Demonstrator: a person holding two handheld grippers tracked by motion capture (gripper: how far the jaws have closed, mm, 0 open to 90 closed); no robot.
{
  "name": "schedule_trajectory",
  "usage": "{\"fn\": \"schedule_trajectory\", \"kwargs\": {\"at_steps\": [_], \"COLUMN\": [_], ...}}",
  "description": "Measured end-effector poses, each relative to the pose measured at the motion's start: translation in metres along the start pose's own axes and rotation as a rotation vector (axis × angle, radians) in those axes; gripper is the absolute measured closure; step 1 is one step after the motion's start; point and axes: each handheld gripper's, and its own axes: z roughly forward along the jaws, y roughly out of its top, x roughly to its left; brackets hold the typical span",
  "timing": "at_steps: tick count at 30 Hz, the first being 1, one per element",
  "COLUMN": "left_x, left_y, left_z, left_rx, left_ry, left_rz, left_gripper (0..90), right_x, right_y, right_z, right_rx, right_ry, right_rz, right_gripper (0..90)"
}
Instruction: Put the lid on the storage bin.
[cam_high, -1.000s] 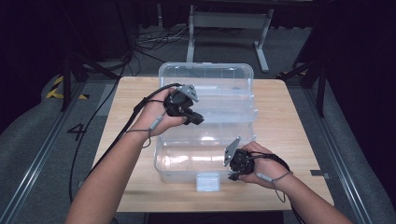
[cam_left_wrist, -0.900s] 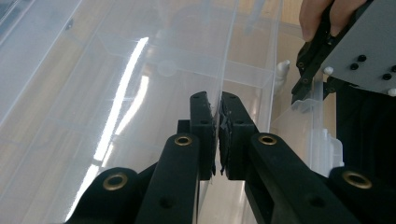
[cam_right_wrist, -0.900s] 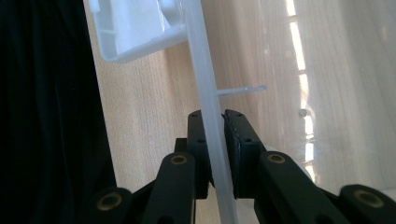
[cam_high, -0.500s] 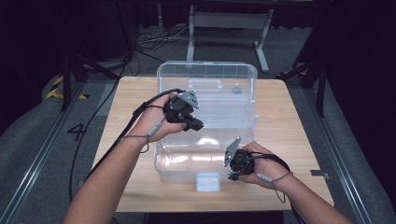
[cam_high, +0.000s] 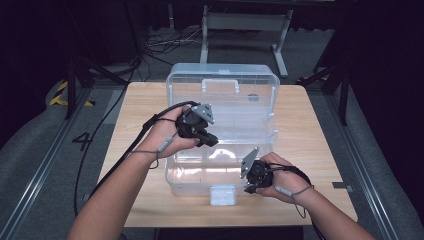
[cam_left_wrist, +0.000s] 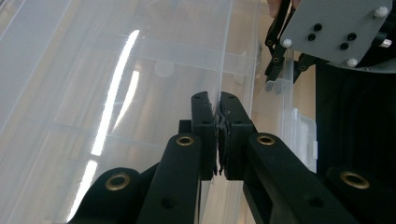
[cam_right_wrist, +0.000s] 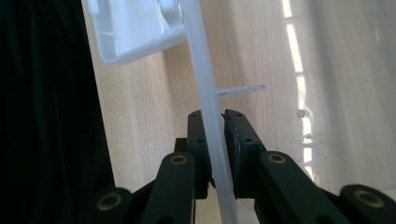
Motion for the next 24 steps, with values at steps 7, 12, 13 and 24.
{"fn": "schedule_trajectory", "kwargs": {"at_steps": [7,12,13,24], "left_x": [-0.0059,-0.008,-0.0082,-0.01], "left_y": [-0.0006,-0.0011,-0.0012,-0.0016], "left_z": [0.0011,0.0017,0.0019,0.0029], "left_rx": [0.016,0.02,0.02,0.027], "left_ry": [0.009,0.005,0.007,-0.005], "left_rz": [0.013,0.01,0.011,0.008], "left_gripper": [86.7,86.7,86.7,86.7], "right_x": [0.0002,0.0021,0.0027,0.0083], "right_y": [-0.0002,-0.0003,-0.0007,0.0007], "right_z": [0.0001,0.0001,0.0001,-0.0001], "right_rx": [-0.003,-0.005,-0.005,0.003], "right_ry": [-0.01,-0.027,-0.035,-0.083], "right_rz": [-0.009,-0.006,-0.011,-0.008], "right_gripper": [81.1,81.0,80.9,80.7]}}
